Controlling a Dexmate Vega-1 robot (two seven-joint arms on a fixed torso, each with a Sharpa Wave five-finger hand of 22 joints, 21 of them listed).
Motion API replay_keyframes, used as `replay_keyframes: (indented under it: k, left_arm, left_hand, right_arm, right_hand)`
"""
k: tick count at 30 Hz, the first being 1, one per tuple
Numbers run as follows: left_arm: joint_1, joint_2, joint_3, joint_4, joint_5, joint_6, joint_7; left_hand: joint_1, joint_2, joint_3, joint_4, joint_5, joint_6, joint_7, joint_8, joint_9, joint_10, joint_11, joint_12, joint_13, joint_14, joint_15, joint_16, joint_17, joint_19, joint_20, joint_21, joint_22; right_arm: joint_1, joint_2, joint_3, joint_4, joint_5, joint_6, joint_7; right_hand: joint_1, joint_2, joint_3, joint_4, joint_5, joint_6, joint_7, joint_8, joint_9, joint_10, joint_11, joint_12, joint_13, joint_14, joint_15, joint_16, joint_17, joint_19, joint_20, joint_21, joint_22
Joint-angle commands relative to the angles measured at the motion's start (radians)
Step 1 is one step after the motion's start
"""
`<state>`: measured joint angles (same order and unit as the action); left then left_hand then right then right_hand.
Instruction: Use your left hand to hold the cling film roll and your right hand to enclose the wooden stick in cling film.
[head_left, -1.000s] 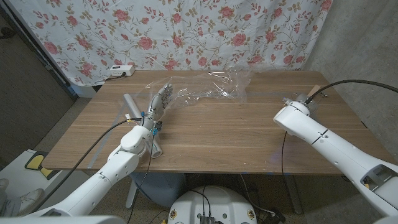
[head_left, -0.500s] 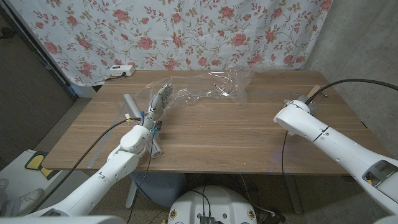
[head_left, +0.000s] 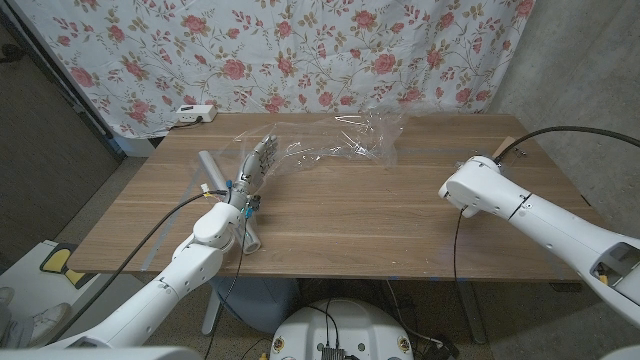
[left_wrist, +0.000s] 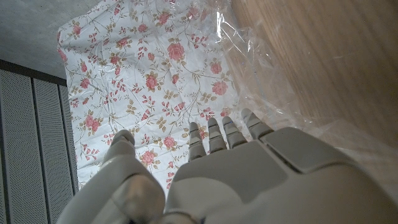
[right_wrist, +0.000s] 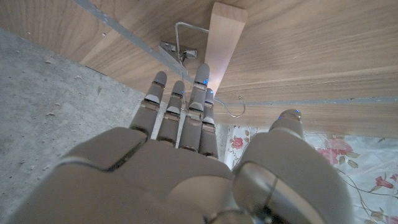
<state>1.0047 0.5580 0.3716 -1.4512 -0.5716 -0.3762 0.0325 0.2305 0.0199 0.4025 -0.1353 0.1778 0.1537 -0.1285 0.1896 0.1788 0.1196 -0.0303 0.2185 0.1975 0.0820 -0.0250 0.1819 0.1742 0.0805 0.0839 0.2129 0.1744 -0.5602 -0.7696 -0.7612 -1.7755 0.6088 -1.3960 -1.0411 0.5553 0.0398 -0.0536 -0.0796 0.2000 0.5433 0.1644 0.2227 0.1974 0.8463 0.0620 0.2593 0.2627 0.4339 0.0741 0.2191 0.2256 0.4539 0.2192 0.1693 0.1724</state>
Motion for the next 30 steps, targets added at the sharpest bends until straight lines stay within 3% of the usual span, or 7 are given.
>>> replay_keyframes:
  k: [1,6,9,19,24,30]
  left_arm:
    - [0.003,0.000,0.000,-0.004,0.001,0.000,0.001]
    - [0.002,0.001,0.001,-0.005,0.005,0.000,0.002]
    - [0.003,0.001,0.001,-0.007,0.003,0.001,0.002]
    - [0.003,0.001,0.001,-0.006,0.004,0.000,0.001]
    - [0.004,0.001,0.001,-0.008,0.004,0.000,0.003]
    - [0.003,-0.001,0.002,-0.006,0.003,0.000,0.003]
  left_hand:
    - [0.002,0.006,0.005,-0.004,-0.001,0.005,0.001,0.000,0.005,0.014,-0.004,0.002,0.005,0.001,0.001,0.004,0.004,0.006,0.004,-0.004,0.003]
    - [0.002,0.006,0.005,-0.004,-0.001,0.005,0.000,0.000,0.005,0.013,-0.002,0.002,0.005,0.002,0.001,0.004,0.003,0.006,0.004,-0.004,0.003]
    - [0.002,0.006,0.005,-0.004,0.000,0.005,0.000,0.000,0.005,0.014,-0.003,0.002,0.005,0.002,0.001,0.004,0.003,0.006,0.005,-0.005,0.003]
    - [0.002,0.006,0.005,-0.004,-0.001,0.005,0.000,0.000,0.005,0.014,-0.001,0.002,0.006,0.001,0.001,0.004,0.003,0.006,0.004,-0.006,0.003]
    - [0.002,0.006,0.005,-0.004,-0.001,0.004,0.001,0.000,0.005,0.014,-0.001,0.002,0.006,0.001,0.000,0.003,0.003,0.006,0.004,-0.007,0.003]
    - [0.002,0.006,0.005,-0.004,0.000,0.004,0.001,0.000,0.005,0.014,-0.002,0.002,0.006,0.002,0.001,0.004,0.003,0.007,0.004,-0.007,0.003]
  right_arm:
    - [0.056,-0.036,-0.073,0.014,0.122,0.000,-0.076]
    - [0.070,-0.041,-0.097,0.022,0.129,0.000,-0.076]
    - [0.075,-0.041,-0.104,0.028,0.133,0.000,-0.076]
    - [0.107,-0.045,-0.144,0.054,0.161,0.000,-0.076]
    - [0.124,-0.046,-0.165,0.064,0.172,0.000,-0.076]
    - [0.143,-0.049,-0.193,0.073,0.183,0.000,-0.076]
  right_hand:
    - [-0.005,0.000,-0.001,-0.002,0.000,0.001,0.010,0.003,0.003,0.001,0.000,0.003,0.004,-0.008,0.001,0.006,0.005,-0.006,0.001,0.006,0.001]
    - [-0.002,0.001,0.001,-0.005,0.000,0.005,0.004,0.004,0.003,0.000,-0.001,0.001,0.006,-0.014,0.013,0.006,0.005,-0.015,0.001,0.006,0.001]
    - [0.000,0.001,0.001,-0.006,0.000,0.008,0.001,0.004,0.003,0.000,0.001,0.001,0.009,-0.009,0.039,0.008,0.003,-0.022,0.001,0.007,0.001]
    - [-0.007,0.002,-0.001,-0.003,0.000,0.022,-0.003,0.007,0.003,0.008,0.001,0.003,0.011,-0.006,0.026,0.011,0.003,-0.026,0.000,0.010,0.002]
    - [-0.014,0.005,-0.003,-0.001,0.000,0.065,-0.003,0.021,0.003,0.034,0.005,0.011,0.014,0.007,0.016,0.019,0.000,-0.023,-0.001,0.017,0.003]
    - [-0.051,0.028,-0.006,0.023,-0.003,0.089,-0.007,0.026,0.005,0.055,0.011,0.015,0.015,0.023,0.023,0.029,0.003,-0.014,-0.001,0.022,0.003]
